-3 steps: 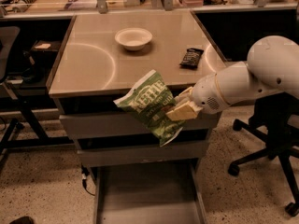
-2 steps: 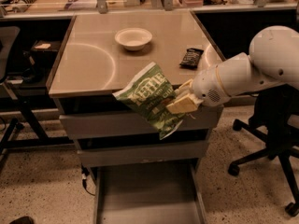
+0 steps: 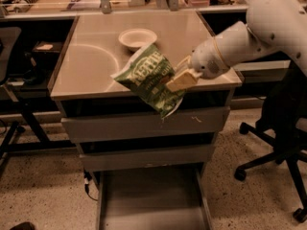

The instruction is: Pick green jalapeno chip bag from bottom drawer and place on counter

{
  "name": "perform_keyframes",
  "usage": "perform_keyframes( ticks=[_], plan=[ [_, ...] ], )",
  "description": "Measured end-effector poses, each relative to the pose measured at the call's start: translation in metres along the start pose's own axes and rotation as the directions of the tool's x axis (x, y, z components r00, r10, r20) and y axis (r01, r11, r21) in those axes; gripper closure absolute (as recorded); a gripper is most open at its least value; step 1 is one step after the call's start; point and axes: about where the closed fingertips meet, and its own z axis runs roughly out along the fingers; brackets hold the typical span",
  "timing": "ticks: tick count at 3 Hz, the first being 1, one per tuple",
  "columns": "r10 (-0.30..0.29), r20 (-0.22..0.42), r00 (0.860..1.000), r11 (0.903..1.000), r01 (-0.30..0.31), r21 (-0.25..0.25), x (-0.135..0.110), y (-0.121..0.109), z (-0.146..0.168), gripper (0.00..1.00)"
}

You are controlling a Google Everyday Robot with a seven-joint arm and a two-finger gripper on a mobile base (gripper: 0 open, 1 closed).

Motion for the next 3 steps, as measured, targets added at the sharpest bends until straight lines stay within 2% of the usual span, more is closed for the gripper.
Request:
perform_keyframes(
  ticks=[1,2,3],
  plan=[
    [-0.039,-0.013,0.999,0.9987,0.039,-0.034,-0.036,-0.031,0.007,1.0],
    [-0.037,-0.018,0.999,0.9984,0.036,-0.043,-0.033,-0.029,0.01,1.0],
    [-0.034,-0.015,0.999,0.9974,0.033,-0.064,-0.041,-0.045,0.01,1.0]
  ],
)
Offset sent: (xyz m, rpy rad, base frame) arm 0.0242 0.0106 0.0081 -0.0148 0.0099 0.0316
